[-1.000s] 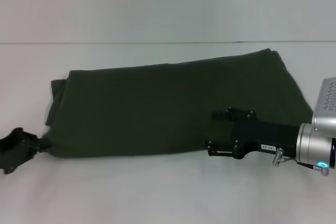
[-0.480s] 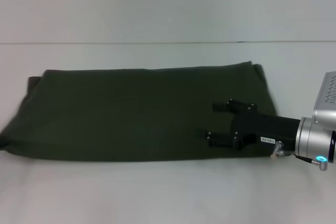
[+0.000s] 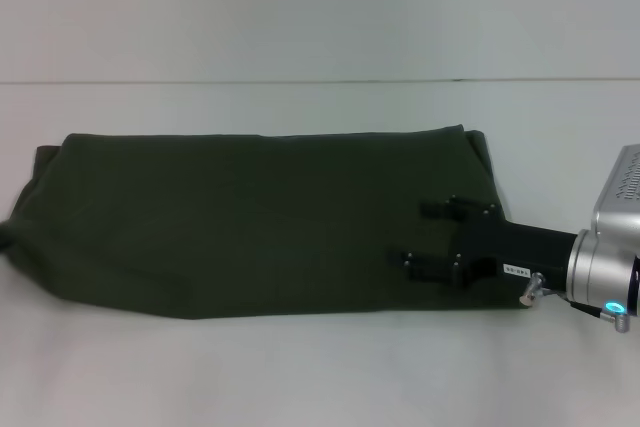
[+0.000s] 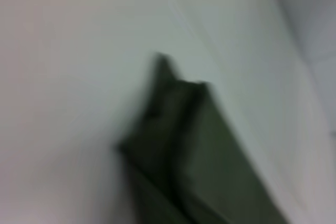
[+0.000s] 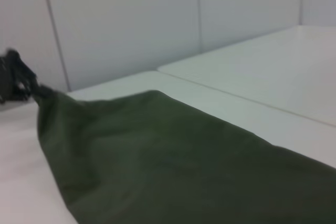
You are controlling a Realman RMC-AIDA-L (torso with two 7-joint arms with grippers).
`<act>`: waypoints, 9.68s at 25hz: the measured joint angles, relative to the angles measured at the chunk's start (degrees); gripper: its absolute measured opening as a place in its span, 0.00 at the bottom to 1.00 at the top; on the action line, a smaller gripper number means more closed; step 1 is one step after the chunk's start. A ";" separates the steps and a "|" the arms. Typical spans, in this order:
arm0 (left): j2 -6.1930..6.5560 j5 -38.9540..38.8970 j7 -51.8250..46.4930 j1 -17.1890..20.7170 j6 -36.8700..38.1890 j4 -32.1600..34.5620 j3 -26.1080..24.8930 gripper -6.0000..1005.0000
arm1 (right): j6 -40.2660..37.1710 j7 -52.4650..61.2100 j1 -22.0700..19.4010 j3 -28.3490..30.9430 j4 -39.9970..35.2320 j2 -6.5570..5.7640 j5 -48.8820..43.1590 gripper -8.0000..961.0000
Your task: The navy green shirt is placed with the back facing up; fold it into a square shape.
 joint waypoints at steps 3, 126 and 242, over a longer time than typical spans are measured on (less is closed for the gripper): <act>0.08 -3.13 0.04 -2.30 3.32 -0.84 0.72 0.01 | 1.66 0.12 -0.71 0.25 0.12 -0.03 0.10 0.95; -10.80 -12.42 75.26 2.18 17.13 -5.29 19.58 0.95 | 4.22 85.61 16.90 5.22 -3.46 -7.91 -35.49 0.95; -7.52 -15.32 6.97 -16.89 -18.05 -15.26 32.27 0.93 | -18.75 -19.89 -17.62 16.59 0.17 -0.36 -9.09 0.98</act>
